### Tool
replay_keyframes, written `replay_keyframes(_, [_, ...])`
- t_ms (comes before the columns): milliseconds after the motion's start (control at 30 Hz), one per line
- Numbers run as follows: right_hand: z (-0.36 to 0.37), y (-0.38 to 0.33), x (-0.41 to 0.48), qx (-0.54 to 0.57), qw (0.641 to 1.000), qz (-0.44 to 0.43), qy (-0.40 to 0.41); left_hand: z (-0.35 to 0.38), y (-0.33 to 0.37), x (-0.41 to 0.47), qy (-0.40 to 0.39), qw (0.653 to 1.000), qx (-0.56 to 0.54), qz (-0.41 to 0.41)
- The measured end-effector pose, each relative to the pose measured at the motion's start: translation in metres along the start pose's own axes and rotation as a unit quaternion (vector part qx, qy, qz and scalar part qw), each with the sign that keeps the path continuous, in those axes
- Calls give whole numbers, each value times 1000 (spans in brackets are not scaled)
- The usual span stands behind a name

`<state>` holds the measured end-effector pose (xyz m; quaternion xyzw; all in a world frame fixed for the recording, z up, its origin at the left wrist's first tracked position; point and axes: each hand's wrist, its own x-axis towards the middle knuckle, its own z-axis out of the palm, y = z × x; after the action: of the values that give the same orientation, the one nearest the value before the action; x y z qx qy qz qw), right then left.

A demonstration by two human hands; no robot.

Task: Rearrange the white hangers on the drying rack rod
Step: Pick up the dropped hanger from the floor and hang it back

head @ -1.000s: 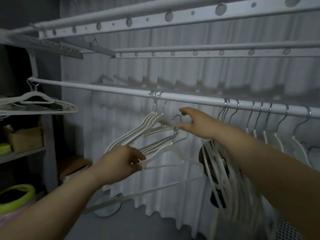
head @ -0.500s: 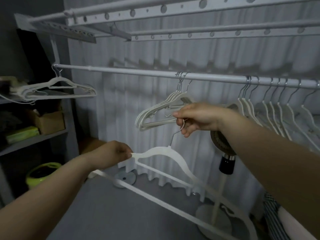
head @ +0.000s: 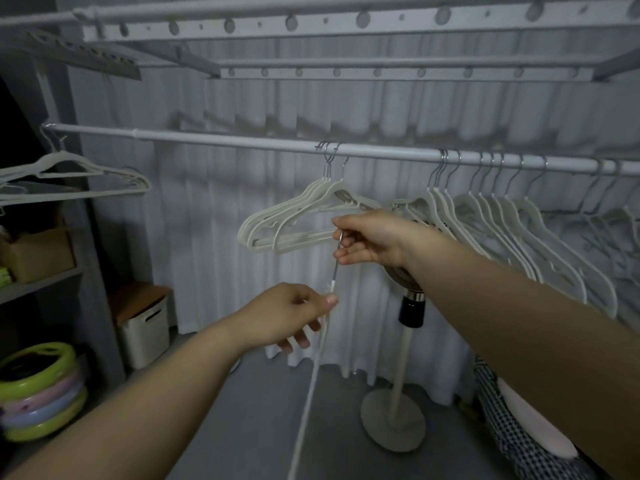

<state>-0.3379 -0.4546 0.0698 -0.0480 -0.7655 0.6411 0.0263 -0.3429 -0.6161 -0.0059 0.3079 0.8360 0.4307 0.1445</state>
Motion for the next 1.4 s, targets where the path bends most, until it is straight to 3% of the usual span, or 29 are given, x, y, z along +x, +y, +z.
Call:
replay_keyframes(133, [-8, -1, 3, 27, 998, -19, 46, 12, 7, 12, 23, 992, 128, 7])
replay_keyframes(267, [-21, 2, 12, 43, 997, -37, 59, 15, 6, 32, 46, 982, 181, 35])
replay_keyframes(500, [-52, -2, 50, 60, 995, -63, 57, 10, 5, 77, 94, 985, 136, 58])
replay_keyframes(633, [-76, -15, 80, -61, 989, -104, 81, -3, 13, 113, 124, 985, 102, 55])
replay_keyframes(700, [-93, -17, 97, -208, 956, -159, 135, -11, 18, 131, 145, 983, 93, 59])
replay_keyframes(800, [-119, -16, 121, -474, 816, -242, 225, -19, 26, 157, 172, 978, 99, 66])
replay_keyframes(867, [-137, -17, 134, -572, 727, -285, 252, -22, 33, 173, 182, 976, 101, 71])
replay_keyframes(933, [-152, -20, 145, -619, 672, -307, 267, -23, 39, 187, 190, 974, 97, 79])
replay_keyframes(1000, [-164, -23, 155, -646, 651, -294, 268, -24, 45, 201, 200, 972, 86, 88])
replay_keyframes(1400, [-177, -26, 178, -660, 651, -283, 245, -29, 52, 258, 224, 967, 91, 83])
